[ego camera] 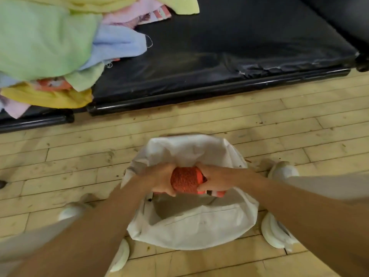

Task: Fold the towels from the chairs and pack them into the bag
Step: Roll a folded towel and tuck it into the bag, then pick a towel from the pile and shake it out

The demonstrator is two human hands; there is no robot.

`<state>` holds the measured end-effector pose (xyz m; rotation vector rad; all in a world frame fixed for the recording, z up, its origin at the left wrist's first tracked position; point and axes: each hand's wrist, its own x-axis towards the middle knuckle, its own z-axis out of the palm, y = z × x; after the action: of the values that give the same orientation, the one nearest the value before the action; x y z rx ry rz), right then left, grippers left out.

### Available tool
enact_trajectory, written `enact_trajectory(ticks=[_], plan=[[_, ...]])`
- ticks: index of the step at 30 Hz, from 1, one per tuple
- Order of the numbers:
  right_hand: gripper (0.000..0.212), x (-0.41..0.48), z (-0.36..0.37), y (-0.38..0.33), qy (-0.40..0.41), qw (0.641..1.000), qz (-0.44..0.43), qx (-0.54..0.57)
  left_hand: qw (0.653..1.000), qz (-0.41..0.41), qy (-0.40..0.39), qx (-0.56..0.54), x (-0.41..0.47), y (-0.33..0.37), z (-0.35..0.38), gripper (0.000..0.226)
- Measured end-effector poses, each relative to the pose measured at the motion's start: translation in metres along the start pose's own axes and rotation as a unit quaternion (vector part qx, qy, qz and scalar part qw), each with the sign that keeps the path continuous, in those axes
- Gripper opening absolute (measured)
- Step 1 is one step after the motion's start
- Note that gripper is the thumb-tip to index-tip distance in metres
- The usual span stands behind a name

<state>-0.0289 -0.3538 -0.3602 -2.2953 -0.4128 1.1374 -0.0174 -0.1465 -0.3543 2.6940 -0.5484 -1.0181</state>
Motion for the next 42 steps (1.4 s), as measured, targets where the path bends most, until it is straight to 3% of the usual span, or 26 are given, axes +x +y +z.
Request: enact_trajectory(ticks=[4, 7, 13, 17, 20, 22, 26, 29, 33, 38, 42], plan=[[0.063, 0.030, 0.025, 0.017, 0.037, 0.992, -0.010, -0.121, 0.999, -0.030, 0.012, 0.016, 0.023, -0.021, 0.037, 0.076], [0.069, 0.045, 0.046, 0.035, 0.090, 0.969, -0.031, -0.229, 0.997, -0.050, -0.037, 0.033, 0.034, -0.028, 0.069, 0.087], [0.061, 0.058, 0.071, 0.041, 0.131, 0.957, 0.001, -0.259, 0.990, -0.059, -0.076, 0.103, 0.043, -0.022, 0.094, 0.084], [0.060, 0.054, 0.067, 0.031, 0.113, 0.955, 0.027, -0.272, 0.987, -0.068, -0.074, 0.121, 0.039, -0.017, 0.080, 0.082], [0.061, 0.037, 0.056, 0.020, 0.086, 0.949, 0.038, -0.301, 0.996, -0.063, -0.045, 0.047, 0.029, -0.014, 0.053, 0.065], [0.050, 0.023, 0.046, 0.009, 0.083, 0.940, 0.034, -0.329, 0.998, -0.043, -0.047, -0.006, 0.018, -0.011, 0.025, 0.054], [0.037, -0.007, 0.007, -0.018, 0.085, 0.942, 0.006, -0.325, 0.999, -0.024, -0.043, -0.013, -0.020, 0.003, -0.044, 0.054], [0.030, -0.033, -0.032, -0.050, 0.101, 0.936, -0.025, -0.335, 1.000, 0.011, -0.009, 0.003, -0.059, 0.019, -0.093, 0.049], [0.030, -0.069, -0.081, -0.101, 0.184, 0.930, -0.072, -0.310, 0.997, 0.059, 0.046, -0.030, -0.116, 0.037, -0.150, 0.039], [0.027, -0.094, -0.134, -0.164, 0.298, 0.914, -0.133, -0.240, 0.970, 0.070, 0.219, -0.079, -0.178, 0.027, -0.200, 0.026], [0.025, -0.087, -0.158, -0.208, 0.364, 0.901, -0.180, -0.154, 0.920, 0.036, 0.375, -0.107, -0.201, -0.016, -0.210, 0.020]])
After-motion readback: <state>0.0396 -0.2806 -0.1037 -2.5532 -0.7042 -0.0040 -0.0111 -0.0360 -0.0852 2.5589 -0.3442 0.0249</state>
